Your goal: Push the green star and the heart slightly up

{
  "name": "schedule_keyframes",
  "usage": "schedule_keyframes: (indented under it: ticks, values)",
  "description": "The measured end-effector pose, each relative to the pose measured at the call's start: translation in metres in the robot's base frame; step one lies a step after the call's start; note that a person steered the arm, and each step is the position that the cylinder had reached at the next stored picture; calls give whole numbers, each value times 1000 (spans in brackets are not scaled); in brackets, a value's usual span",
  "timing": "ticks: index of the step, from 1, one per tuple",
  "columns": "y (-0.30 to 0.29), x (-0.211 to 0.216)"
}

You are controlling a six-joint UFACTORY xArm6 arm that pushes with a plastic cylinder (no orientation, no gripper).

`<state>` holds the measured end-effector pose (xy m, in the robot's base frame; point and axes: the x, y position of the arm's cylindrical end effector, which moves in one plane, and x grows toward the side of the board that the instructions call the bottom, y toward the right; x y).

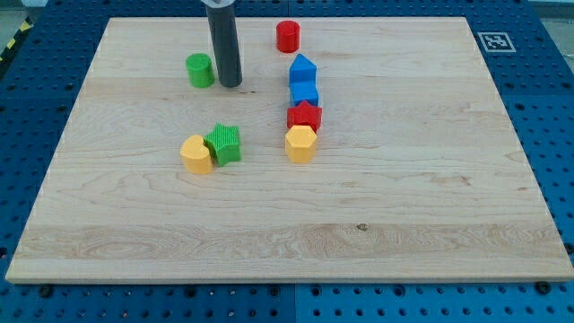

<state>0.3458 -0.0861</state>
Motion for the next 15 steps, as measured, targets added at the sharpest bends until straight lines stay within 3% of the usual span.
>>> schedule_keyframes:
  ticks: [1,3,4,5,8,12,15]
  values:
    - [-6,16]
    - [-111,45]
    - [-139,101]
    - [-129,152]
    - [18,158]
    - [-2,157]
    - [-1,115]
